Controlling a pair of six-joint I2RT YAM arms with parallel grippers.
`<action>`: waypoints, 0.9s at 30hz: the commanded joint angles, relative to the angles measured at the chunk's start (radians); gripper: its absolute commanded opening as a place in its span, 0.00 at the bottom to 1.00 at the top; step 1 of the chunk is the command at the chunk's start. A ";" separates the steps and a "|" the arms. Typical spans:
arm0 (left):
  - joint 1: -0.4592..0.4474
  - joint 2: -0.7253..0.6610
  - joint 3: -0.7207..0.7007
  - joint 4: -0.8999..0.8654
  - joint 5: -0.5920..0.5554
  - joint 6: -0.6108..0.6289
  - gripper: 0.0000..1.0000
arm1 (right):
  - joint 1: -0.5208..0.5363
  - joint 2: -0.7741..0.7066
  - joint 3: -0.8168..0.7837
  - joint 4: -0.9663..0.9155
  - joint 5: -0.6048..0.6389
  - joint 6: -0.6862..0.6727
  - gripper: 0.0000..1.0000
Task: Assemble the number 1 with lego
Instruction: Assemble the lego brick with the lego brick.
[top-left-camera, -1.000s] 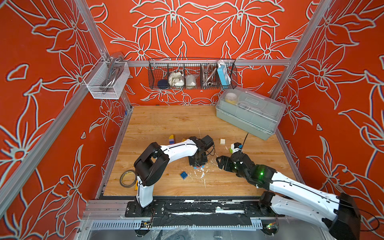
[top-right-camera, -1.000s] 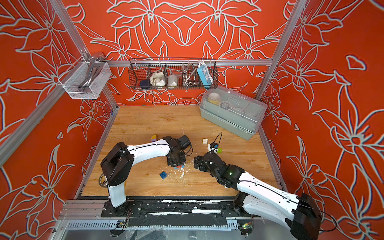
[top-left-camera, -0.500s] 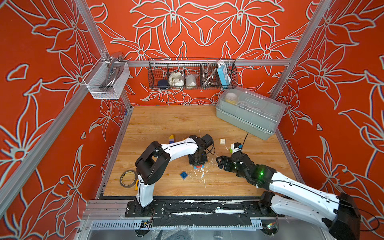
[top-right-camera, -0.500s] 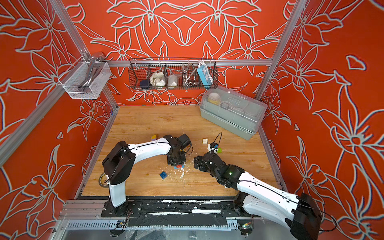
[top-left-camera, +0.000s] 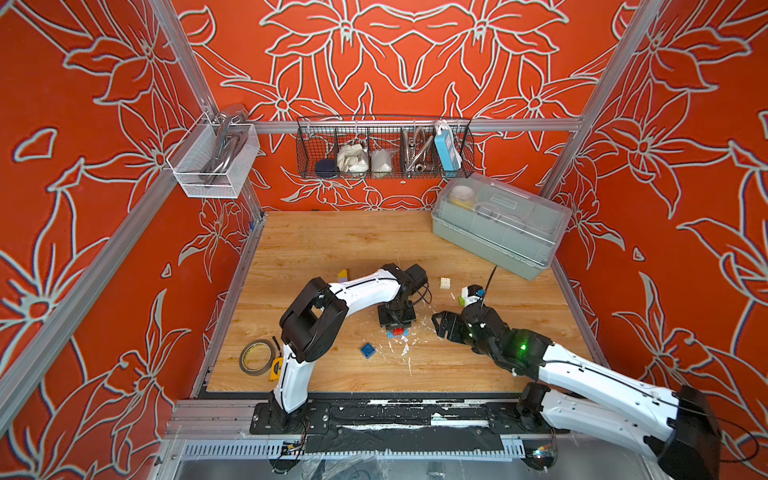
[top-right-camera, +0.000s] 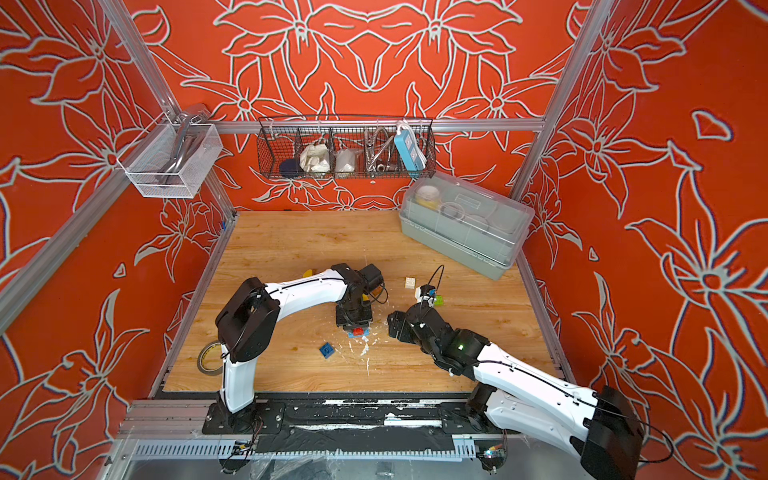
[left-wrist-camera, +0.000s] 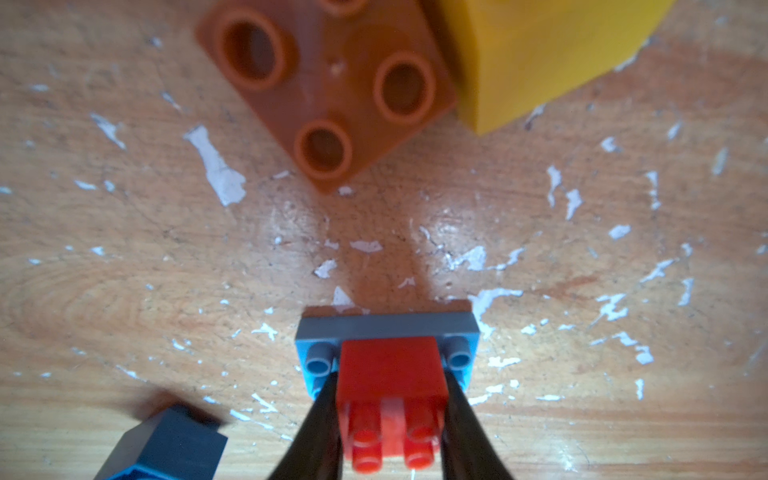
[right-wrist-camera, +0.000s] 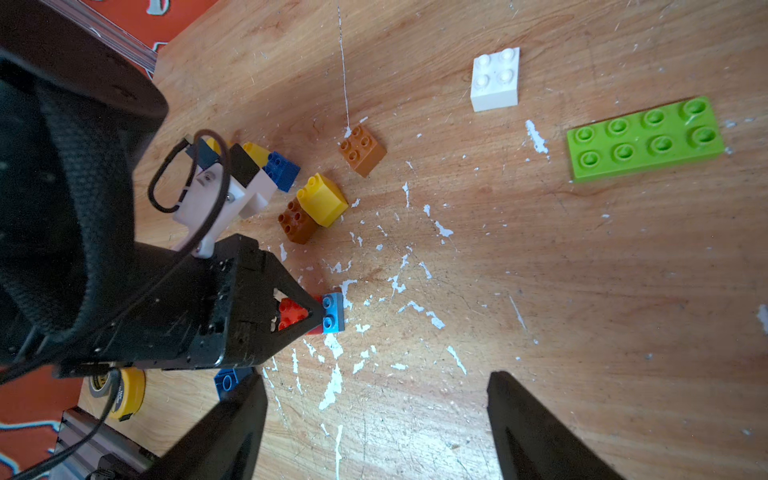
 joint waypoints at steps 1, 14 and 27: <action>0.004 0.079 -0.053 0.004 0.004 0.009 0.32 | -0.008 -0.008 -0.002 0.002 0.005 -0.011 0.88; 0.009 0.025 0.010 -0.063 -0.057 0.010 0.70 | -0.008 -0.013 -0.002 -0.003 0.007 -0.010 0.88; 0.009 -0.012 0.123 -0.180 -0.137 0.017 0.68 | -0.008 -0.015 -0.003 -0.004 0.009 -0.009 0.88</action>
